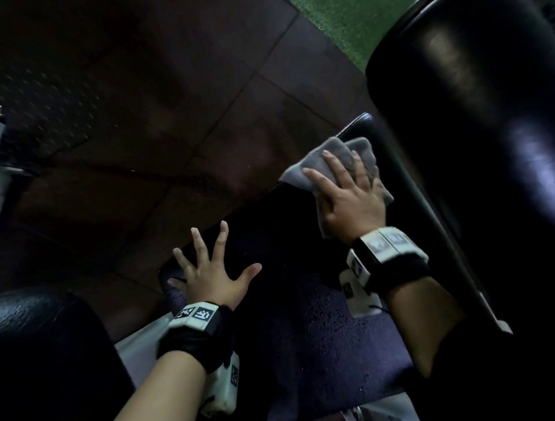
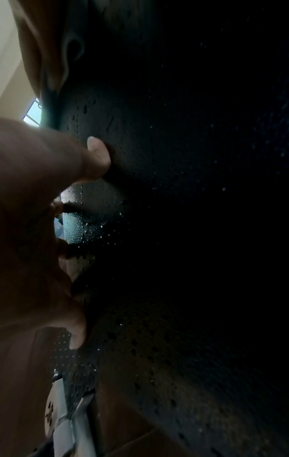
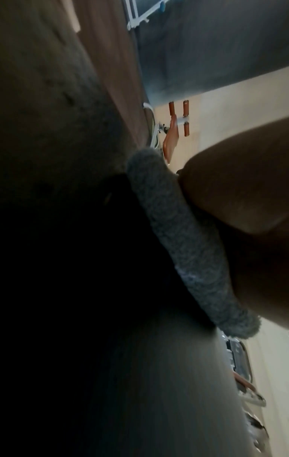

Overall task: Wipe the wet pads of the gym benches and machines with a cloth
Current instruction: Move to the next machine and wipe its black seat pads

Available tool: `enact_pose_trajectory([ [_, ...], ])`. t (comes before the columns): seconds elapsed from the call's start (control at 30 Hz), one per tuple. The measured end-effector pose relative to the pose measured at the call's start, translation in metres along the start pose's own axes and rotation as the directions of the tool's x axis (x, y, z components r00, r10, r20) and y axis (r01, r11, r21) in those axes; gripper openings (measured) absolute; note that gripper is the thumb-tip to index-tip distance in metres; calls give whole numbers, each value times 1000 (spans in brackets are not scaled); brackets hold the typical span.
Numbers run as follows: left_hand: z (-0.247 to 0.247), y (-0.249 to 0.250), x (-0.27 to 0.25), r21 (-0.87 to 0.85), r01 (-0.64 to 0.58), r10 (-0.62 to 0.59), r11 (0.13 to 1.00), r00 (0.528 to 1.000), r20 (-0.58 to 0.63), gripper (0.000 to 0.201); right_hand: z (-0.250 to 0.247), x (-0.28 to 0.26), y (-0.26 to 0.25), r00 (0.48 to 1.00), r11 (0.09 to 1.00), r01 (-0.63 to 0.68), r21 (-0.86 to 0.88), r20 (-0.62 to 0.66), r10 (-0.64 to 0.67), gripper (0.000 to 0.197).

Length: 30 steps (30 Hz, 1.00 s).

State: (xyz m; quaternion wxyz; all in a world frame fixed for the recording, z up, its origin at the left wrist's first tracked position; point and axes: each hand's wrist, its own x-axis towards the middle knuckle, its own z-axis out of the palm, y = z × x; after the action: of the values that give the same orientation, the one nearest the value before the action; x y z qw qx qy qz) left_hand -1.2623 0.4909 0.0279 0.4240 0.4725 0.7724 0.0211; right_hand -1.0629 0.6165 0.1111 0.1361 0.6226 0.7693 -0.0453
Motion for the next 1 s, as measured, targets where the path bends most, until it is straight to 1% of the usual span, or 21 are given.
enact_pose_trajectory([
  [0.07,0,0,1,-5,4,-4,1000,1000,-4,96,-2,-16,15,988,989,-145,39,-42,146,50],
  [0.13,1,0,1,-8,3,-3,1000,1000,-8,96,-17,-17,21,950,946,-298,131,-52,307,53],
  [0.2,1,0,1,-7,2,-2,1000,1000,-9,97,-41,-9,20,905,856,-419,302,62,421,50],
  [0.23,1,-1,1,-10,4,-4,1000,1000,-8,98,-52,-1,18,890,796,-448,407,113,442,48],
  [0.27,1,-1,2,-17,6,-6,1000,1000,-9,98,-63,7,15,881,750,-458,477,135,453,46],
  [0.3,1,-1,2,-21,8,-8,1000,1000,-9,98,-70,16,10,879,737,-458,496,131,458,45],
  [0.33,1,-1,2,-20,10,-10,1000,1000,-10,98,-72,24,6,883,759,-450,471,105,458,46],
  [0.4,2,-1,2,-9,13,-13,1000,1000,-11,98,-64,41,-4,900,848,-420,323,26,436,49],
  [0.47,1,-1,1,-2,15,-16,1000,1000,-13,98,-46,51,-16,943,934,-328,140,-6,332,46],
  [0.53,1,-1,1,-8,16,-16,1000,1000,-12,98,-23,51,-22,987,987,-160,4,13,160,41],
  [0.6,1,-1,1,-18,12,-12,1000,1000,-16,98,-7,32,-18,999,1000,-23,-5,23,23,42],
  [0.63,1,-1,1,-21,12,-12,1000,1000,-16,98,-2,20,-11,1000,1000,2,-5,5,-2,43],
  [0.67,1,-1,1,-22,12,-12,1000,1000,-15,98,2,8,-3,1000,1000,-16,1,-18,16,45],
  [0.73,1,-1,1,-25,9,-10,1000,1000,-15,97,-1,-8,11,986,988,-146,42,-73,148,51],
  [0.77,1,-2,1,-26,7,-7,1000,1000,-15,97,-6,-9,17,967,971,-225,78,-105,232,52],
  [0.8,2,-2,1,-24,6,-6,1000,1000,-16,97,-14,-7,20,943,945,-301,126,-106,315,50],
  [0.83,2,-2,2,-22,5,-6,1000,1000,-17,97,-24,-4,21,921,911,-367,187,-63,384,50],
  [0.87,2,-1,2,-20,5,-6,1000,1000,-17,97,-35,1,21,906,875,-406,264,-10,423,50],
  [0.93,2,-1,1,-24,6,-7,1000,1000,-20,98,-54,15,16,900,800,-406,442,42,434,49],
  [0.97,2,0,1,-30,7,-7,1000,1000,-22,98,-58,25,12,901,783,-398,478,43,432,49],
  [1.0,2,0,1,-36,7,-8,999,1000,-25,98,-57,35,8,902,806,-401,436,36,429,50],
])
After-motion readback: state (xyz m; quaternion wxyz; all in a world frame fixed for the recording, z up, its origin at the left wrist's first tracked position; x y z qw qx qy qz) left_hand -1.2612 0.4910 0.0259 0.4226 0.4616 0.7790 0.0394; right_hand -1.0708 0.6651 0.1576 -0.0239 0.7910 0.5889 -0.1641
